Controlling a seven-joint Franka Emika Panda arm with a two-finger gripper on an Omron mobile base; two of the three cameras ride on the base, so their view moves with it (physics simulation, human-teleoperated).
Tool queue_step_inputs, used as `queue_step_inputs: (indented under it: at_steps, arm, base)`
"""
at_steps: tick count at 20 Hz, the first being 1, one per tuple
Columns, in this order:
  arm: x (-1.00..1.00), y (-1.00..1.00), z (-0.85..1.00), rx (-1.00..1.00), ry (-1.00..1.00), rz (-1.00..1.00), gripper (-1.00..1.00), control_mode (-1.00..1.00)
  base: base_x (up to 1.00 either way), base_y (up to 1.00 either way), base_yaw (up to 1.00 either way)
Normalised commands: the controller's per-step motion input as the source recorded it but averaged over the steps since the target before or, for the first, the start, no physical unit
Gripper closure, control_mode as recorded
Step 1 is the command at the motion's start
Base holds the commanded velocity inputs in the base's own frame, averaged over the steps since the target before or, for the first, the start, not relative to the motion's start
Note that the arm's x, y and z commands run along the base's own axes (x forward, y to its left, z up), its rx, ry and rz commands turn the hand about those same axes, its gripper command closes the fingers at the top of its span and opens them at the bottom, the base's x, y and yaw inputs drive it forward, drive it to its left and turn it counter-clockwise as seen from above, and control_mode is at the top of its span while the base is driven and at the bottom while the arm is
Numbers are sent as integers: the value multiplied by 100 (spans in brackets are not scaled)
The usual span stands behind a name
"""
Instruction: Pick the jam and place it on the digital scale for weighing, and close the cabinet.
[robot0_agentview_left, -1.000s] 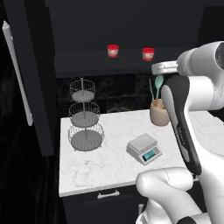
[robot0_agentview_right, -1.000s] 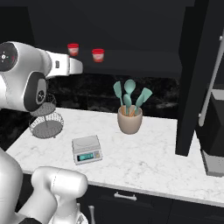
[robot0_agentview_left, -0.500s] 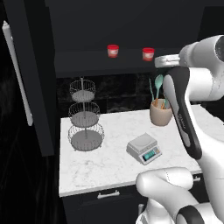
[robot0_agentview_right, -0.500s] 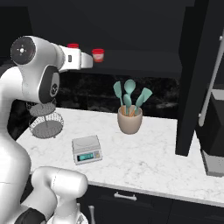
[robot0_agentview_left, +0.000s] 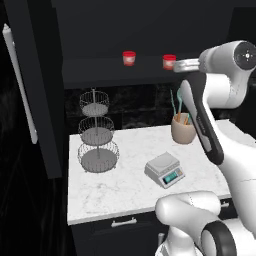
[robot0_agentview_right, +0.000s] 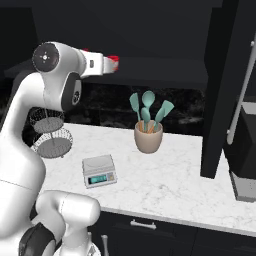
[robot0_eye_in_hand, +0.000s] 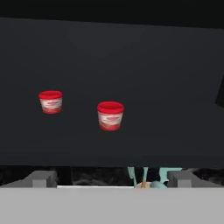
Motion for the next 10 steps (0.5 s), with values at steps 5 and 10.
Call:
queue_step_inputs:
  at_steps: [5,10]
  arm:
    - [48,0,0,0,2,3,-100,-100]
    - [41,0,-10,0,0,2,-100,-100]
  base:
    - [0,0,0]
    - [0,0,0]
